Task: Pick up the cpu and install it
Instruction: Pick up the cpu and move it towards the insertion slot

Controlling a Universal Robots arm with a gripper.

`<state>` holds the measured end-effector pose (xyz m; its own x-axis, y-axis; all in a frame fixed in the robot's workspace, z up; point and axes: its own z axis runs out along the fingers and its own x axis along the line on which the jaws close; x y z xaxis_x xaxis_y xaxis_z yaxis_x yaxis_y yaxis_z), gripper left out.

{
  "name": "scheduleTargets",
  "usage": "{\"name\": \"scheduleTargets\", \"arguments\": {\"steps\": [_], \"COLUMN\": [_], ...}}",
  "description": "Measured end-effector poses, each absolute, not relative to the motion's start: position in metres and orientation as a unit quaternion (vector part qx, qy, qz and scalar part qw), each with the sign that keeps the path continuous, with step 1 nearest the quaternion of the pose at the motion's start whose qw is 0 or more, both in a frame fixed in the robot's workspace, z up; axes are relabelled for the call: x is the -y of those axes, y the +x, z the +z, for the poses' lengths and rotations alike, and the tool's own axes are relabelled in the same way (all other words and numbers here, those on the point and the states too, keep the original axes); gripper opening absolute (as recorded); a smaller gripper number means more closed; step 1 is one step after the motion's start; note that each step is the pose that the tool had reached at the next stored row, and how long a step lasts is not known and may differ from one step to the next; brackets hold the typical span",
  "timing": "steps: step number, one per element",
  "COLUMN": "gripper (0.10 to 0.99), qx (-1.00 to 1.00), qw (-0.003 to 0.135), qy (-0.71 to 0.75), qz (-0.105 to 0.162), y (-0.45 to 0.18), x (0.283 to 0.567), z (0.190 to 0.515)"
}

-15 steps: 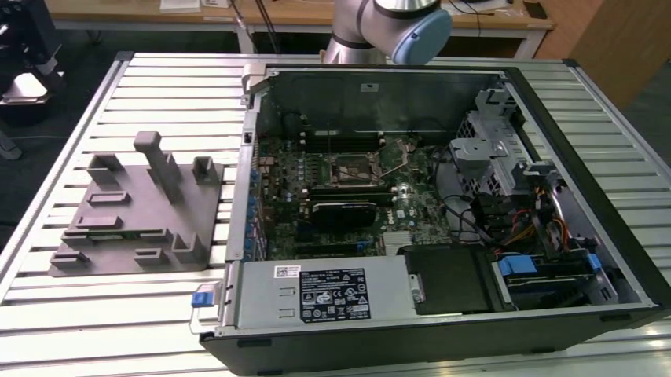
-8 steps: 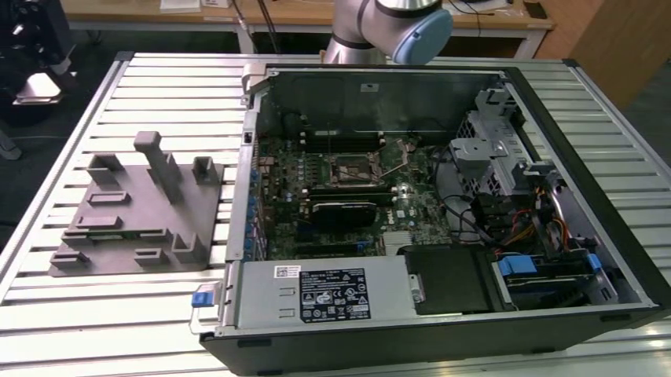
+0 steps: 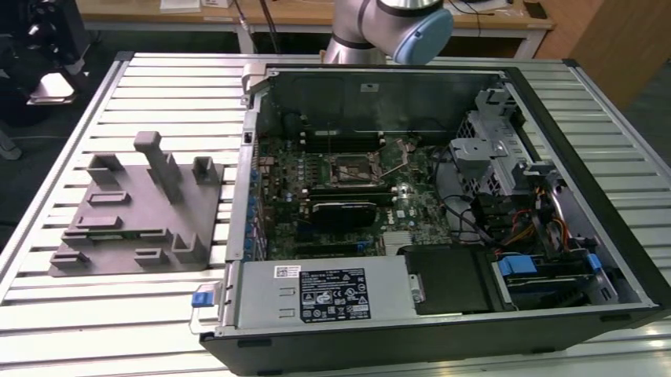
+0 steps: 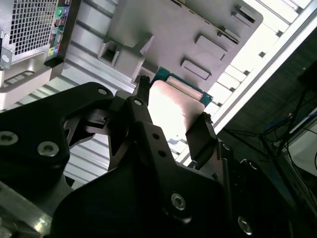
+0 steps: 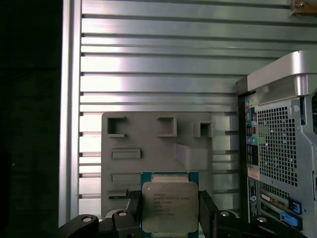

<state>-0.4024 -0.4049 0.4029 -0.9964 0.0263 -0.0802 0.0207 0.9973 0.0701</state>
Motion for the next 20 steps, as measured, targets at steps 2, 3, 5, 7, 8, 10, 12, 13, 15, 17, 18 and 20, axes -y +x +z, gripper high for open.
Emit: {"name": "scheduleTargets", "arguments": {"steps": [2, 3, 5, 7, 8, 10, 12, 13, 15, 17, 18, 20], "gripper": [0.541, 0.541, 0.541, 0.541, 0.541, 0.541, 0.541, 0.541, 0.541, 0.541, 0.541, 0.541], "qx": [-0.999, -0.999, -0.999, -0.999, -0.999, -0.999, -0.999, -0.999, -0.999, -0.999, -0.999, -0.999], "qw": [0.041, 0.041, 0.041, 0.041, 0.041, 0.041, 0.041, 0.041, 0.041, 0.041, 0.041, 0.041], "qy": [0.012, 0.012, 0.012, 0.012, 0.012, 0.012, 0.012, 0.012, 0.012, 0.012, 0.012, 0.012], "qz": [0.035, 0.035, 0.035, 0.035, 0.035, 0.035, 0.035, 0.035, 0.035, 0.035, 0.035, 0.035], "y": [-0.399, -0.397, -0.394, -0.390, -0.388, -0.385, -0.382, -0.381, -0.378, -0.374, -0.373, -0.370], "x": [0.405, 0.405, 0.405, 0.405, 0.405, 0.405, 0.405, 0.405, 0.405, 0.405, 0.405, 0.405], "z": [0.403, 0.403, 0.403, 0.403, 0.403, 0.403, 0.403, 0.403, 0.403, 0.403, 0.403, 0.403]}}
